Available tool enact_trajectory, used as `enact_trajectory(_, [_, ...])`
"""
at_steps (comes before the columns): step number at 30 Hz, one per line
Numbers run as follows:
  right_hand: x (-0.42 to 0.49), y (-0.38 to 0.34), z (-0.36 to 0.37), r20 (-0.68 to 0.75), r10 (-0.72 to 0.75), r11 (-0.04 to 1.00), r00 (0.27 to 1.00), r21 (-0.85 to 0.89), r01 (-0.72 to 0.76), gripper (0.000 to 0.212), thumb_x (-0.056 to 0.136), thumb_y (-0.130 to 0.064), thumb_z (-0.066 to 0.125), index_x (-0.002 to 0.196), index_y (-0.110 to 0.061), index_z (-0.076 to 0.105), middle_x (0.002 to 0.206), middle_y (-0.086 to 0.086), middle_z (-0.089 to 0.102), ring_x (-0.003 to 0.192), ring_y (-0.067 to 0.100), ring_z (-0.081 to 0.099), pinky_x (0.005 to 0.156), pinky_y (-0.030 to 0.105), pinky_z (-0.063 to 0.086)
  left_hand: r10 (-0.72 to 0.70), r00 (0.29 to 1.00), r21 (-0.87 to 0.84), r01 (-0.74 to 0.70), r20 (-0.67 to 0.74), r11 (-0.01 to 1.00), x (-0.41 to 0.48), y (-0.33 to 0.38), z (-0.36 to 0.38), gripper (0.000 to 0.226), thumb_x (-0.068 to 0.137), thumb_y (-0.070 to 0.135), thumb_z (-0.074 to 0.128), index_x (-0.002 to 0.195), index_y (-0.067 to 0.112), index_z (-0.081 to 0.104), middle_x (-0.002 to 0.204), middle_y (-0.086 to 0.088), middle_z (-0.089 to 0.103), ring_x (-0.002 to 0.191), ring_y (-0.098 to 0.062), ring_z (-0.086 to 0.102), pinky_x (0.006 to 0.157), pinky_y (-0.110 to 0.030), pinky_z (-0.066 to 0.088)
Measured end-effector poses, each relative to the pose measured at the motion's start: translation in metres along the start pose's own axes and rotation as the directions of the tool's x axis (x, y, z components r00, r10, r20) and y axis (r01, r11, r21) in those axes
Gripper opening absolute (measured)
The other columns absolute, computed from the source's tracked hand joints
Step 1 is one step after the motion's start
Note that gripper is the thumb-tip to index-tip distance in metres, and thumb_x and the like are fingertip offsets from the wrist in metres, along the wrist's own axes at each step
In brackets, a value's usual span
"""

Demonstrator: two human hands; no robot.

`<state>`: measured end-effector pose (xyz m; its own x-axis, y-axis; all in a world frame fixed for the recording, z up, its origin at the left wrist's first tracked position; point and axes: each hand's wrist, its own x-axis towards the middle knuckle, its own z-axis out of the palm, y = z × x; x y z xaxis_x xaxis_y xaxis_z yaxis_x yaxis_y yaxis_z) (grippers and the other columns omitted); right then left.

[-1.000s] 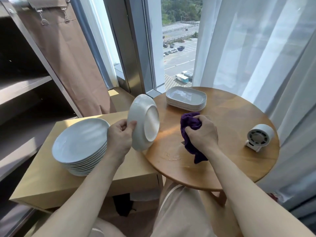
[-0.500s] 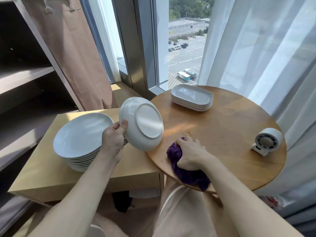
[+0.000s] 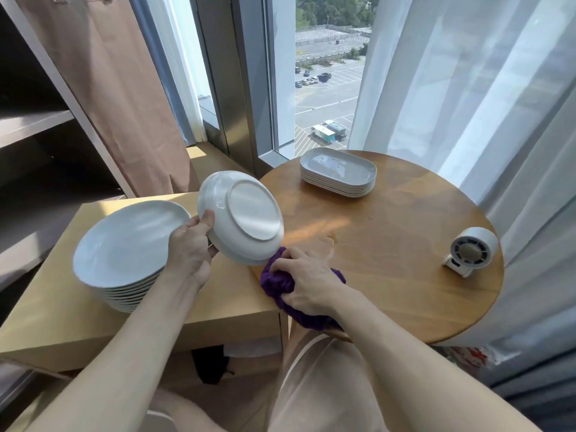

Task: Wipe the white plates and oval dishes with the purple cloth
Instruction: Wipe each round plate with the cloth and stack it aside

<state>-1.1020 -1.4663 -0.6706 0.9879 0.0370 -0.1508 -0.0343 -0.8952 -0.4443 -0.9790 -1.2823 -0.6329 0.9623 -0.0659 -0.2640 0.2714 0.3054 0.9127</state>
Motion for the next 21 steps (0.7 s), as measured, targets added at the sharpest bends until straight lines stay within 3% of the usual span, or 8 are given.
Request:
enact_trajectory(5, [0.01, 0.006, -0.006, 0.065, -0.019, 0.997, 0.998, 0.071, 0.015, 0.047, 0.084, -0.023, 0.066, 0.129, -0.037, 0.063, 0.132, -0.015, 0.048, 0.122, 0.022, 0.04, 0.108, 0.045, 0.036, -0.011, 1.0, -0.093, 0.01, -0.013, 0.996, 0.001, 0.014, -0.008, 0.023, 0.1, 0.019, 0.064, 0.121, 0.008, 0.067, 0.108, -0.004, 0.074, 0.089, -0.018, 0.07, 0.062, -0.028, 0.059])
enact_trajectory(7, [0.013, 0.011, -0.009, 0.064, 0.012, 0.994, 0.998, 0.105, -0.019, 0.047, 0.08, -0.023, 0.068, 0.125, -0.037, 0.066, 0.132, -0.016, 0.049, 0.125, 0.02, 0.04, 0.109, 0.045, 0.037, -0.016, 1.0, -0.112, 0.016, -0.007, 0.994, -0.002, 0.018, -0.014, 0.022, 0.1, 0.019, 0.064, 0.118, 0.008, 0.068, 0.102, -0.003, 0.076, 0.083, -0.016, 0.072, 0.063, -0.028, 0.059])
enact_trajectory(10, [0.018, 0.026, -0.014, -0.023, 0.112, 0.989, 0.993, 0.097, -0.109, 0.046, 0.077, -0.026, 0.067, 0.12, -0.04, 0.066, 0.133, -0.015, 0.05, 0.127, 0.022, 0.039, 0.114, 0.048, 0.03, -0.014, 1.0, -0.111, 0.015, 0.009, 0.994, -0.005, 0.019, -0.021, 0.017, 0.1, 0.019, 0.064, 0.111, 0.008, 0.07, 0.091, 0.0, 0.078, 0.078, -0.014, 0.073, 0.066, -0.027, 0.06])
enact_trajectory(12, [0.02, 0.044, -0.017, -0.12, 0.217, 0.974, 0.969, 0.097, -0.206, 0.041, 0.078, -0.027, 0.065, 0.117, -0.041, 0.066, 0.129, -0.013, 0.051, 0.122, 0.024, 0.041, 0.106, 0.045, 0.035, -0.008, 1.0, -0.111, 0.009, 0.014, 0.994, -0.006, 0.018, -0.025, 0.016, 0.1, 0.02, 0.064, 0.11, 0.009, 0.071, 0.091, 0.001, 0.079, 0.079, -0.013, 0.074, 0.069, -0.026, 0.06])
enact_trajectory(14, [0.023, 0.064, -0.021, -0.23, 0.34, 0.94, 0.912, 0.117, -0.321, 0.035, 0.081, -0.028, 0.062, 0.114, -0.038, 0.066, 0.125, -0.007, 0.052, 0.116, 0.027, 0.043, 0.099, 0.043, 0.038, -0.006, 1.0, -0.112, 0.009, 0.026, 0.994, -0.008, 0.016, -0.028, 0.017, 0.1, 0.02, 0.064, 0.11, 0.009, 0.071, 0.092, 0.001, 0.079, 0.079, -0.012, 0.074, 0.069, -0.026, 0.06])
enact_trajectory(17, [0.038, 0.084, -0.025, -0.338, 0.467, 0.884, 0.817, 0.192, -0.426, 0.034, 0.085, -0.029, 0.061, 0.118, -0.035, 0.067, 0.124, 0.002, 0.053, 0.113, 0.033, 0.046, 0.102, 0.042, 0.039, -0.019, 0.999, -0.116, 0.023, 0.036, 0.993, -0.01, 0.013, -0.031, 0.018, 0.1, 0.02, 0.063, 0.111, 0.008, 0.071, 0.094, 0.0, 0.079, 0.078, -0.012, 0.075, 0.067, -0.027, 0.061])
enact_trajectory(21, [0.065, 0.083, -0.026, -0.364, 0.452, 0.892, 0.815, 0.208, -0.402, 0.034, 0.087, -0.032, 0.062, 0.121, -0.033, 0.068, 0.126, 0.004, 0.054, 0.113, 0.033, 0.048, 0.101, 0.042, 0.041, -0.046, 0.998, -0.148, 0.05, 0.036, 0.988, -0.011, 0.018, -0.034, 0.021, 0.099, 0.022, 0.064, 0.114, 0.009, 0.071, 0.1, -0.001, 0.079, 0.082, -0.013, 0.076, 0.067, -0.028, 0.061])
